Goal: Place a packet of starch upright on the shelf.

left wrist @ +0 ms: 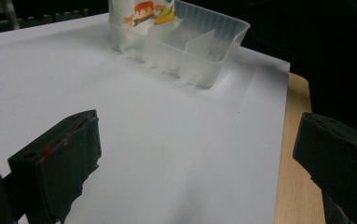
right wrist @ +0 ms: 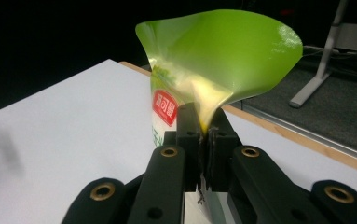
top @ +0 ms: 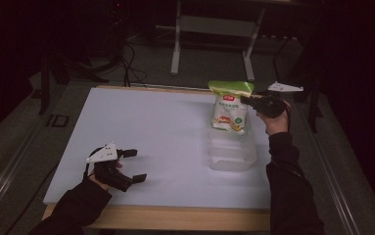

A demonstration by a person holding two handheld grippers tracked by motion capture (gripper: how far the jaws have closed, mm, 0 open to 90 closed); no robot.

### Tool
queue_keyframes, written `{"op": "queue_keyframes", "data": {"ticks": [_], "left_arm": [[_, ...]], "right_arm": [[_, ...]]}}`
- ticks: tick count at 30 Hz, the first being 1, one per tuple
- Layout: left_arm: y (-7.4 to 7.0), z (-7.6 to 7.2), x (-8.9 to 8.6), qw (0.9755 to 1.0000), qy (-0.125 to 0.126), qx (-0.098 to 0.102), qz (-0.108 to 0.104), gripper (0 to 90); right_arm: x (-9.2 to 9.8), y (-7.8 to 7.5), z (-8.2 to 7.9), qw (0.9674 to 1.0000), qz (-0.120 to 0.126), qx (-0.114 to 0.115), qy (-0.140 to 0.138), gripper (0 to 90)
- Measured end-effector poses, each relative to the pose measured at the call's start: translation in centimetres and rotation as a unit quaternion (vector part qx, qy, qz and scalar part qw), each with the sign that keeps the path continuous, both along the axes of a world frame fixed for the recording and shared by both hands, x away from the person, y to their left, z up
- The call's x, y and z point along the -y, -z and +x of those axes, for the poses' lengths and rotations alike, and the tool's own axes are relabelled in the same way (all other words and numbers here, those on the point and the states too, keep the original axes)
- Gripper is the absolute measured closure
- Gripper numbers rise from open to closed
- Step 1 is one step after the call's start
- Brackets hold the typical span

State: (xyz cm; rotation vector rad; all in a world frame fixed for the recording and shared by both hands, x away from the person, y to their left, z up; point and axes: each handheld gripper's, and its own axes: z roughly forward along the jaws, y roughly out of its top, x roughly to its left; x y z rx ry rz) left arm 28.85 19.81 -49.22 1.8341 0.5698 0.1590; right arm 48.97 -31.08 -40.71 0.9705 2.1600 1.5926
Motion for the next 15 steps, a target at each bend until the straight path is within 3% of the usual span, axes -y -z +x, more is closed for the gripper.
{"op": "queue_keyframes", "data": {"ticks": [6, 15], "left_arm": [[-0.1, -0.1, 0.0, 1.0, 0.001, 0.001, 0.0, 1.4], [-0.2, -0.1, -0.1, 1.0, -0.001, 0.004, -0.001, 1.3]], "right_arm": [[0.6, 1.4, -0.8, 0.9998, -0.009, -0.014, 0.009, 86.5], [1.8, 2.2, -1.6, 0.9989, -0.019, -0.02, 0.038, 86.0]]}}
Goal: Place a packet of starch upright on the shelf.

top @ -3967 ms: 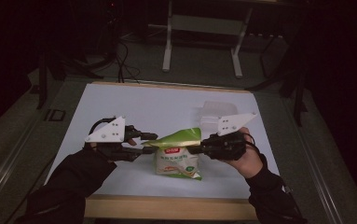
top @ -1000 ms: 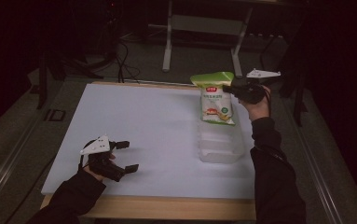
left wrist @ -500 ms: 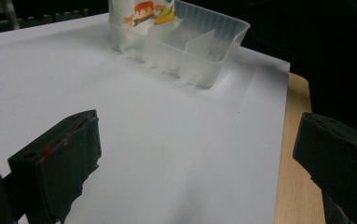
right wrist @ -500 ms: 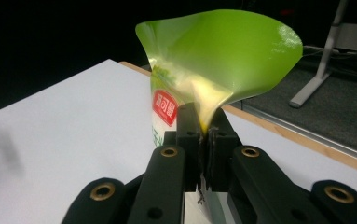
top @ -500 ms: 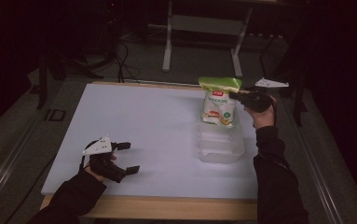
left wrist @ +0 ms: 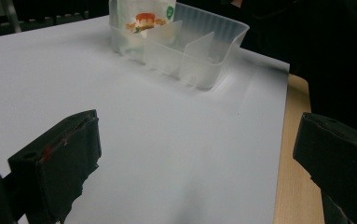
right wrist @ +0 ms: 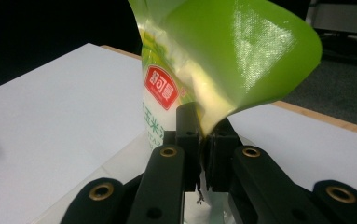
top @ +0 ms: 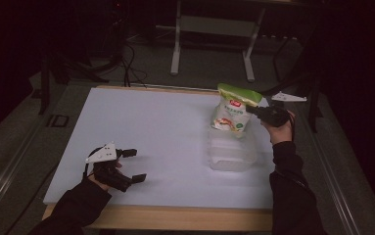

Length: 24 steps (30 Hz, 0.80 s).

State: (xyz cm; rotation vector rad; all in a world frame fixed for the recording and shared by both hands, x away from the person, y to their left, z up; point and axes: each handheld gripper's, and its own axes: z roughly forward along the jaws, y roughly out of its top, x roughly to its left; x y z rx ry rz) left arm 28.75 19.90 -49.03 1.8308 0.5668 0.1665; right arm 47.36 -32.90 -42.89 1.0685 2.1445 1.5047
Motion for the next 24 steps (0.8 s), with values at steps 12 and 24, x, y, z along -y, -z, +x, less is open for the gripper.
{"op": "queue_keyframes", "data": {"ticks": [12, 24], "left_arm": [[0.1, 0.0, 0.0, 1.0, -0.002, 0.001, 0.0, 1.3], [0.1, 0.0, 0.1, 1.0, 0.0, 0.0, 0.002, 1.3]], "right_arm": [[-0.7, -1.1, -0.8, 0.9984, -0.045, -0.015, 0.031, 50.6], [0.6, -2.4, -3.2, 0.9973, -0.019, -0.005, 0.07, 13.6]]}}
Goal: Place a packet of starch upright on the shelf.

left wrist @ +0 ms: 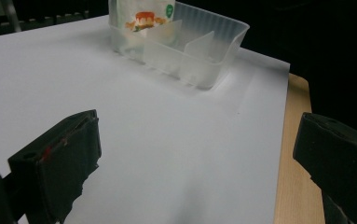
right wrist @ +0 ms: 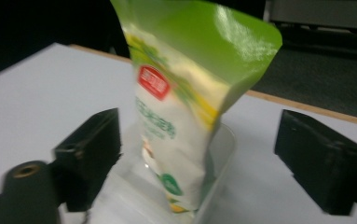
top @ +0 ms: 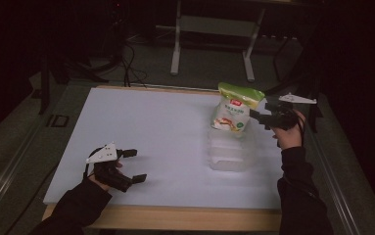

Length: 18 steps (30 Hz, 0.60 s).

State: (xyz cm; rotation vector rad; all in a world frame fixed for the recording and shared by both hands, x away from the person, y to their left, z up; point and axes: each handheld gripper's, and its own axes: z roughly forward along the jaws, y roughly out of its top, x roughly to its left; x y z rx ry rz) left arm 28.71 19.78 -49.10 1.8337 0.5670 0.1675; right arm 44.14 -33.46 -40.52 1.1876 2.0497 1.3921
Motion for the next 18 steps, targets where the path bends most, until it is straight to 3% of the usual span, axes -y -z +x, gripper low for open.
{"op": "queue_keyframes", "data": {"ticks": [6, 18], "left_arm": [[0.0, 0.0, 0.0, 1.0, 0.0, -0.001, 0.0, 1.3], [0.0, -0.2, 0.1, 1.0, 0.0, 0.001, 0.004, 1.3]], "right_arm": [[-0.4, -0.5, -1.9, 0.9998, 0.007, 0.009, -0.015, 13.9], [-3.9, -1.2, -5.6, 0.9956, 0.026, 0.024, -0.087, 14.0]]}}
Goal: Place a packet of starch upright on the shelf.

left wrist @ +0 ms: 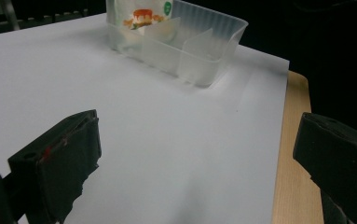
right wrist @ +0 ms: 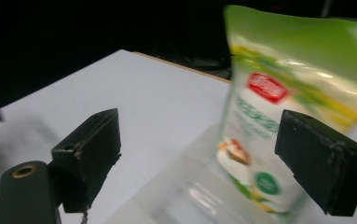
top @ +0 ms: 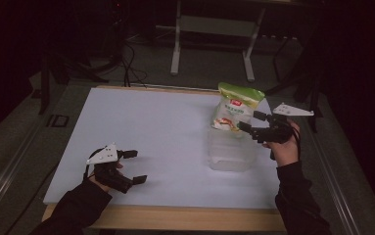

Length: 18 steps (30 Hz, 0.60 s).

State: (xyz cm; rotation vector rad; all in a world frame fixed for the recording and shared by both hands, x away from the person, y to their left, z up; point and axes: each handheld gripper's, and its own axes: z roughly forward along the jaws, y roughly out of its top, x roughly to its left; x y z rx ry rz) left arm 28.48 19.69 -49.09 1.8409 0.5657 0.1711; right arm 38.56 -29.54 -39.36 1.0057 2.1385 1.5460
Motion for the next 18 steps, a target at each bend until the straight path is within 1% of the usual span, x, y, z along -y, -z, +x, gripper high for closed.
{"op": "queue_keyframes", "data": {"ticks": [3, 5, 7, 9, 11, 14, 18], "left_arm": [[0.0, -0.1, 0.0, 1.0, 0.0, 0.0, 0.0, 1.4], [-0.1, -0.1, -0.1, 1.0, 0.0, 0.001, 0.001, 1.3], [-0.1, -0.1, -0.2, 1.0, -0.002, 0.001, 0.0, 1.3], [-0.1, -0.2, -0.3, 1.0, -0.002, 0.002, -0.003, 1.3], [-0.1, -0.2, -0.3, 1.0, -0.003, 0.003, -0.002, 1.3], [-0.1, -0.2, -0.2, 1.0, -0.002, 0.002, -0.001, 1.3], [-0.1, -0.3, -0.2, 1.0, -0.001, 0.001, 0.0, 1.3]], "right_arm": [[-0.8, 0.0, -0.8, 0.9999, 0.007, -0.001, -0.009, 14.2], [-1.3, 0.0, -1.4, 0.9999, 0.005, 0.0, -0.011, 14.2], [-1.9, 0.1, -2.1, 0.9998, 0.01, -0.002, -0.018, 14.2], [-2.3, 0.0, -2.8, 0.9996, 0.012, 0.002, -0.024, 14.2], [-2.7, 0.0, -3.4, 0.9993, 0.018, 0.003, -0.033, 14.2], [-3.4, 0.0, -4.4, 0.9989, 0.018, 0.006, -0.043, 14.2], [-4.1, 0.2, -5.7, 0.998, 0.026, 0.003, -0.058, 14.2]]}}
